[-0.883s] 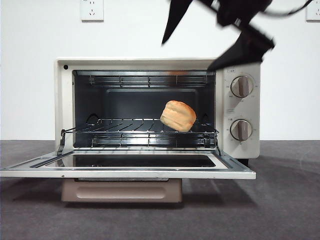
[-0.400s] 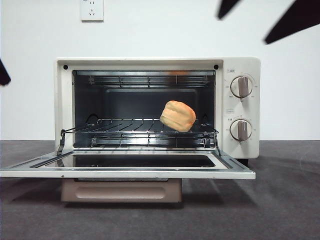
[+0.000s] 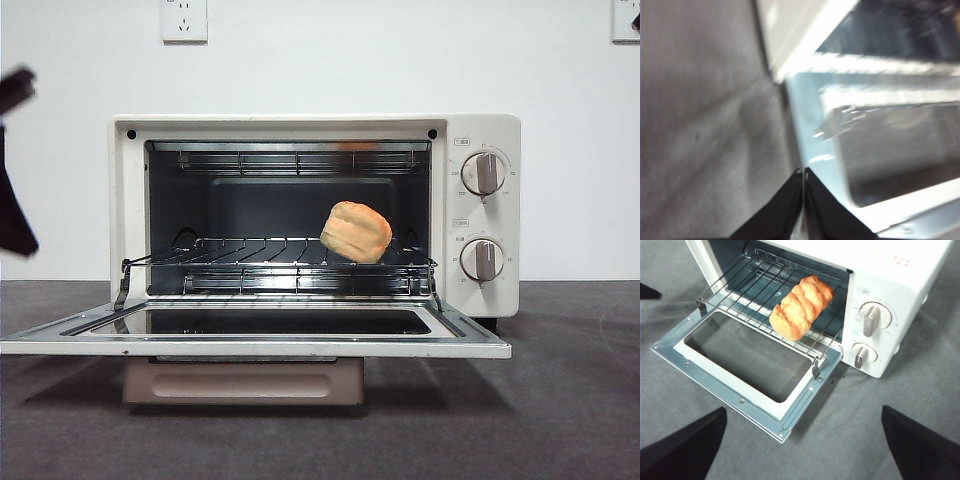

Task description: The left arm flap open the oven, the right arm pick bread and place it into oven, the left arm flap close the oven

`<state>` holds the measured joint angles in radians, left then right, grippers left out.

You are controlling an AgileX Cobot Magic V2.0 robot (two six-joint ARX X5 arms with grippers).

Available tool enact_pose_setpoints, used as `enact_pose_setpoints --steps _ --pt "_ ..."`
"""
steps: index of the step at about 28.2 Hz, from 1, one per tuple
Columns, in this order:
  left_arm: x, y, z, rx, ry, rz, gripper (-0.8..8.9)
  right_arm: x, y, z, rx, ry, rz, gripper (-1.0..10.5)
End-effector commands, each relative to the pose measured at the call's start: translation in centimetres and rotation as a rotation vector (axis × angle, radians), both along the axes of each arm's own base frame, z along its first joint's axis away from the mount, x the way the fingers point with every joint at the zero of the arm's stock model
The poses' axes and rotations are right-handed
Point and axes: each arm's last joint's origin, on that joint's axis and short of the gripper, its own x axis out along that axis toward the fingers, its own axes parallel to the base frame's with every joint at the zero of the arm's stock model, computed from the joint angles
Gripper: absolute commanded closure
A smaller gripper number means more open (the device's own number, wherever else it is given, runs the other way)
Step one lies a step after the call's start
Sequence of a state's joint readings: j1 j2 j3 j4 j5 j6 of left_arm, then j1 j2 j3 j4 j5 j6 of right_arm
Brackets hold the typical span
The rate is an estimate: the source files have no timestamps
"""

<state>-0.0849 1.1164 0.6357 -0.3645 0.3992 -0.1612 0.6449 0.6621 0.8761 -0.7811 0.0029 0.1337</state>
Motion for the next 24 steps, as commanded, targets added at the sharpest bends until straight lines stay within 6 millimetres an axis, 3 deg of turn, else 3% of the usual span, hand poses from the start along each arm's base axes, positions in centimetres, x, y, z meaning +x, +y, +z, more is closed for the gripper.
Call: enact_pose_setpoints --steps 1,13,24 --pt "1.0 0.0 -1.6 -0.01 0.072 -0.014 8.03 -0.6 -0.4 0.6 0.004 -0.022 0.01 4.5" --pt "3.4 -0.4 -5.8 -0.059 0.184 -0.061 8.03 -1.3 -0.9 0.7 0.018 -0.027 0.006 4.5" --pt "4.0 -0.7 -7.2 -0.145 0.22 -0.124 8.03 -1.3 -0.9 0.7 0.033 -0.016 -0.006 4.5"
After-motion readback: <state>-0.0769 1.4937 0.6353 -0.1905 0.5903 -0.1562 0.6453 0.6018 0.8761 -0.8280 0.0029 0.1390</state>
